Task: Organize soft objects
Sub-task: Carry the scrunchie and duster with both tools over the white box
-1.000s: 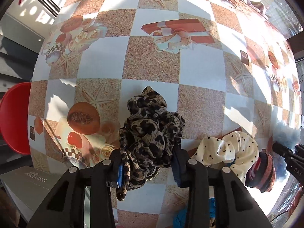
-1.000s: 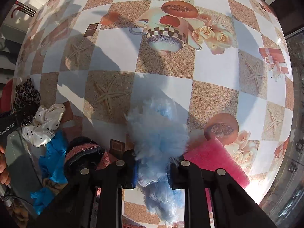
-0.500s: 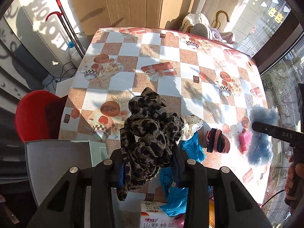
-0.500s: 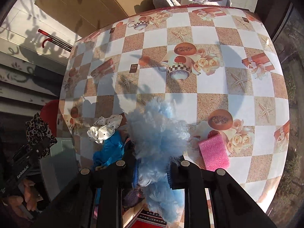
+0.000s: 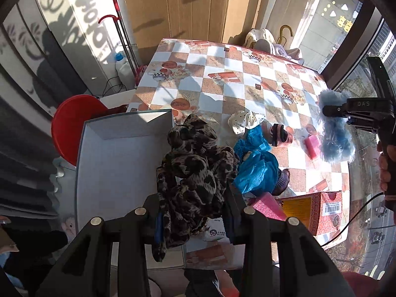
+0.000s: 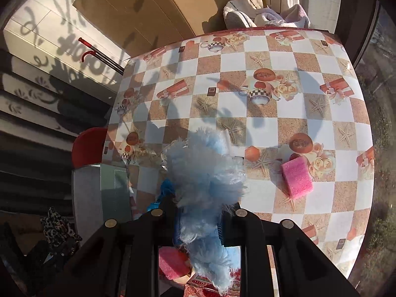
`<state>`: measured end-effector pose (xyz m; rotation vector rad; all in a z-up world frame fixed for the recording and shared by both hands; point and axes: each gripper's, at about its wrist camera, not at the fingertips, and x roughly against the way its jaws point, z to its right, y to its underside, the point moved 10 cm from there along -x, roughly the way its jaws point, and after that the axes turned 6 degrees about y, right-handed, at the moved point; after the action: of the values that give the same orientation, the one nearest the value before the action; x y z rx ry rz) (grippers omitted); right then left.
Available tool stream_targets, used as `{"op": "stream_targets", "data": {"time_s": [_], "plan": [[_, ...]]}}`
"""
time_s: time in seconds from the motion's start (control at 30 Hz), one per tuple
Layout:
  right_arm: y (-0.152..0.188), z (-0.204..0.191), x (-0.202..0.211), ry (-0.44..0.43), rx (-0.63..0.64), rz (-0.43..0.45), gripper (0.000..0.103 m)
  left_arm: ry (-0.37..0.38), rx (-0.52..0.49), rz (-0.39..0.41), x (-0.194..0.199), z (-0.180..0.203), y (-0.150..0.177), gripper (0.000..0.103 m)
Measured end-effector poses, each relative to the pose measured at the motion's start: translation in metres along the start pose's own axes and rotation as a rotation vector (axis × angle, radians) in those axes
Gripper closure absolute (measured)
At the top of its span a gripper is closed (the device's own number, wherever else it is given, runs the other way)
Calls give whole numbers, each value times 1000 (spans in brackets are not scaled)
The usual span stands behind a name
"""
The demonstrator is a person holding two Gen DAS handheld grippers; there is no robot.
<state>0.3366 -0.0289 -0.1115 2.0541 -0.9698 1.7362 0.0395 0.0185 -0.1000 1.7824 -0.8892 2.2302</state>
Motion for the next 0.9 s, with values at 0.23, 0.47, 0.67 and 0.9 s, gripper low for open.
{"op": "stream_targets", "data": {"time_s": [0.23,0.47,0.67,0.9], "plan": [[46,-107,27,-75,139,-6,79,-1,-45,58,34,-28,37,62],[124,-223,3,-187,307,-122,79,-37,-15,90,68,-68,76,62],[170,-292,-21,-197,534,-233,79,-96,165,149,88,-101,97,62],[195,-309,-44,-148,701,-307,79,-137,333,168,88,-116,124,62]]}}
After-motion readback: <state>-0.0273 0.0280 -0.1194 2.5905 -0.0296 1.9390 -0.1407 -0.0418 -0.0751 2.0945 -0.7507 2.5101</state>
